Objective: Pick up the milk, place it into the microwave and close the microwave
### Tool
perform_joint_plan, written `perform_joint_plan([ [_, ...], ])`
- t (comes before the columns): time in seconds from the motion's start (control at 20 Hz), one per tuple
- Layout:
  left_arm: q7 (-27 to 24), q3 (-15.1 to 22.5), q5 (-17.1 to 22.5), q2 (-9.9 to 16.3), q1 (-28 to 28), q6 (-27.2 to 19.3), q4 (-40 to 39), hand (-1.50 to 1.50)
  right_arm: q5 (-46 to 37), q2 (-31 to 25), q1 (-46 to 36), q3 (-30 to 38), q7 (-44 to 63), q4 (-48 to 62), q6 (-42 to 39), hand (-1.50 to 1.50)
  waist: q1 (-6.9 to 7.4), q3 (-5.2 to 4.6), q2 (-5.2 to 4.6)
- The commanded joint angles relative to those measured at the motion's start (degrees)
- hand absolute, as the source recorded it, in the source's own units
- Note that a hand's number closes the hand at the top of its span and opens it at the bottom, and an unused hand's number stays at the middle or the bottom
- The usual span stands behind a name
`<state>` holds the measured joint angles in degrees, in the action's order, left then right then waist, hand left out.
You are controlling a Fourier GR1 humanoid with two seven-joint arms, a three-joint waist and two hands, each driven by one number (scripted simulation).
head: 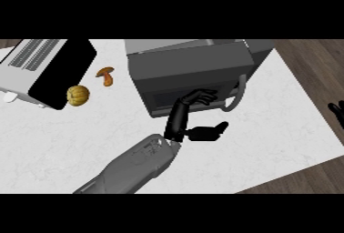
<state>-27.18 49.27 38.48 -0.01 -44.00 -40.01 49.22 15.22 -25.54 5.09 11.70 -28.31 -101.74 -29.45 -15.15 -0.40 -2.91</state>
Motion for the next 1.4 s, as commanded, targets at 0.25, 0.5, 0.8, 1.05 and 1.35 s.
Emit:
perform_joint_plan([
  [0.25,-1.2,-4.3,7.3,0.0,-5.1,-5.2,-1.4,-1.5,-8.6,-7.0,-6.1,6.1,-1.4,-3.2,4.8,1.5,-1.91,-0.05,-1.01],
  [0.5,-2.5,-4.6,10.7,0.0,-5.2,-5.9,-1.8,-1.5,-9.6,-8.3,-8.5,6.8,-0.6,-2.7,5.8,1.5,-1.24,-0.04,-1.73],
  [0.8,-4.0,-4.2,13.3,0.0,-7.0,-5.9,-2.4,-1.5,-10.3,-9.5,-10.6,7.2,-0.6,-1.1,6.0,1.5,-0.82,0.14,-2.24],
  [1.05,-6.2,-3.4,14.7,0.0,-6.3,-5.6,-3.9,-1.5,-10.3,-9.5,-12.2,7.1,-0.2,-0.6,6.4,1.5,-1.2,0.12,-2.81],
  [1.35,-7.5,-3.3,16.7,0.0,-7.5,-5.8,-4.7,-1.5,-10.6,-9.9,-13.9,7.0,0.3,0.5,6.7,1.5,-1.19,0.16,-2.61],
])
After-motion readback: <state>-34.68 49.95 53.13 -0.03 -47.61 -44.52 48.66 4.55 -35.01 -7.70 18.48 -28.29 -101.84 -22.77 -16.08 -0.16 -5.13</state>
